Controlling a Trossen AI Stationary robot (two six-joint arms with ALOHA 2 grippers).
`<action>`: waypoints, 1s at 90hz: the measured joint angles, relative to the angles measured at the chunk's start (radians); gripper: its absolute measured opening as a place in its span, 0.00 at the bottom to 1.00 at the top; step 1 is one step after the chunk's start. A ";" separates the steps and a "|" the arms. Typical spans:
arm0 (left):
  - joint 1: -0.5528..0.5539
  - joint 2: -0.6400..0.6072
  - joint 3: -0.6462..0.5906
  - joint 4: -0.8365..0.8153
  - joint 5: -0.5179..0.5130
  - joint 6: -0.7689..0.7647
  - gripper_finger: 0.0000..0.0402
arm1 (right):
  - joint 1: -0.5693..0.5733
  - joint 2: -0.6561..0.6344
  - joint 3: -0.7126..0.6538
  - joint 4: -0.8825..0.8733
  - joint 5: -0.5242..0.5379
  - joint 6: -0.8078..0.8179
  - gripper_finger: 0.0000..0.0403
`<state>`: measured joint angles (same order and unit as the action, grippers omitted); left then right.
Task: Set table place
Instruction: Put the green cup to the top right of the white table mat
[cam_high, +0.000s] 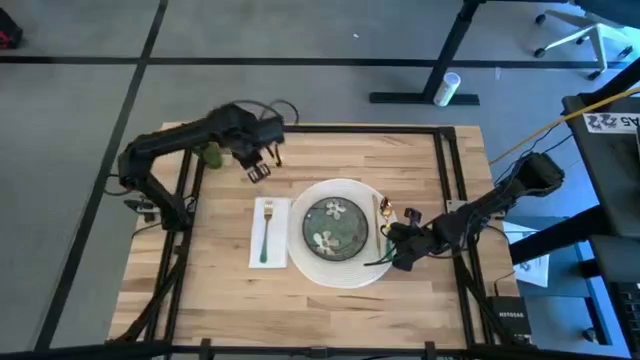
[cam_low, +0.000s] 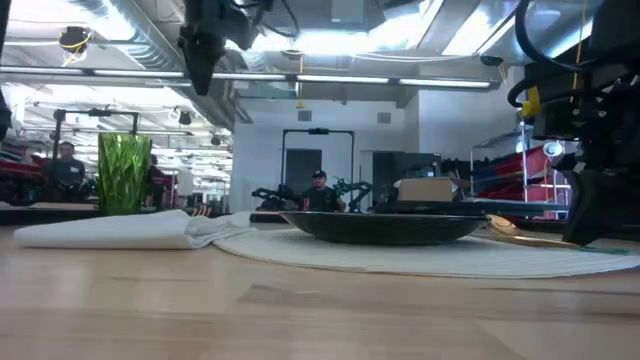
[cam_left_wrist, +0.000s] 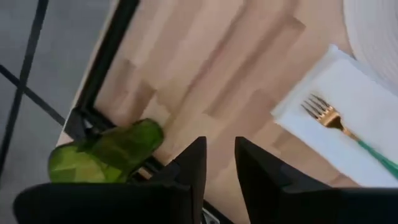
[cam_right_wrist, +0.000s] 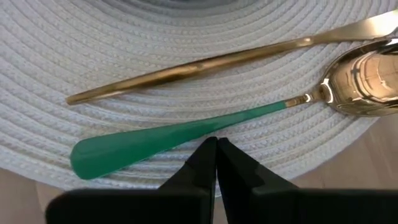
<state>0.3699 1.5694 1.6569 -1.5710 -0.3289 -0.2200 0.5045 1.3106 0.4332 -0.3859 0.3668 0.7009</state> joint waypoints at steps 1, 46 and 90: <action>0.003 -0.003 0.000 0.000 0.000 0.003 0.17 | 0.000 0.000 0.000 -0.001 0.000 0.000 0.00; 0.140 -0.019 0.000 0.000 0.000 0.079 0.17 | -0.001 0.001 0.200 -0.278 0.042 -0.075 0.00; 0.265 -0.019 -0.074 0.001 0.014 0.151 0.24 | -0.001 0.000 0.441 -0.541 0.149 -0.226 0.00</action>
<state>0.6350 1.5501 1.5832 -1.5703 -0.3153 -0.0693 0.5037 1.3109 0.8742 -0.9265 0.5163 0.4748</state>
